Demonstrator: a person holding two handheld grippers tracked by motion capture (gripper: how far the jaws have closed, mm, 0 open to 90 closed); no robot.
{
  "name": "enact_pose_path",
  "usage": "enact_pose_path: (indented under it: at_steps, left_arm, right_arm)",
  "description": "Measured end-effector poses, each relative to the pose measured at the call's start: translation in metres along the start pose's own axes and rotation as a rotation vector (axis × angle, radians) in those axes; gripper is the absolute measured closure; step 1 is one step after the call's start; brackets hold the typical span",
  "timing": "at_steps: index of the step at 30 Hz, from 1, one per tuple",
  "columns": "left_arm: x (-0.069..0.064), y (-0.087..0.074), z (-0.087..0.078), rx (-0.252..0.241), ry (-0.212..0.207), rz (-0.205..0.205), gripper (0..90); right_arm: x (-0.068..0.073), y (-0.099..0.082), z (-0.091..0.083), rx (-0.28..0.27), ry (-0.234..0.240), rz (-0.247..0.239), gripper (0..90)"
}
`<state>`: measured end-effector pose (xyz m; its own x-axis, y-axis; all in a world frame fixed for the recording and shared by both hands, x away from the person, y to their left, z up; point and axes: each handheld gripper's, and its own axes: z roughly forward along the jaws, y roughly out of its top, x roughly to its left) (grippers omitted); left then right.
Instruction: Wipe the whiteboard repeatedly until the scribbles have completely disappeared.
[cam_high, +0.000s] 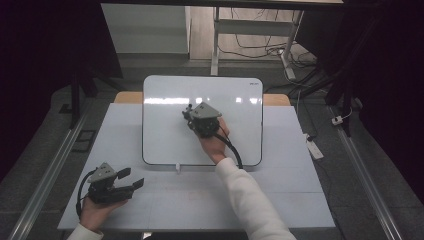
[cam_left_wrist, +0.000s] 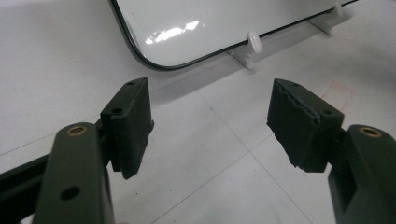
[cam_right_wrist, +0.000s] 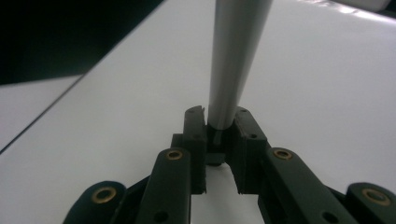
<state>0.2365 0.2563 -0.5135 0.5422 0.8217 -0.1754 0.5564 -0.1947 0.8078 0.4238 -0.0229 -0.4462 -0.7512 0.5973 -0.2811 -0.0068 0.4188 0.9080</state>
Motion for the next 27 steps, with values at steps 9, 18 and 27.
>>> enact_pose_path:
  at_steps: [9, 18, 27]
  left_arm:
    - [-0.001, 0.0, -0.001, -0.001, 0.0, 0.004, 31.3]
    - [0.0, 0.0, -0.002, -0.005, 0.003, -0.004, 31.3]
    - [0.0, 0.0, -0.001, -0.008, 0.005, -0.007, 31.3]
  right_arm:
    - [-0.002, -0.005, -0.007, -0.011, -0.05, 0.05, 77.3]
    - [-0.013, -0.009, -0.016, -0.018, -0.082, 0.068, 77.3]
    - [-0.022, -0.017, -0.037, -0.005, 0.091, 0.184, 77.3]
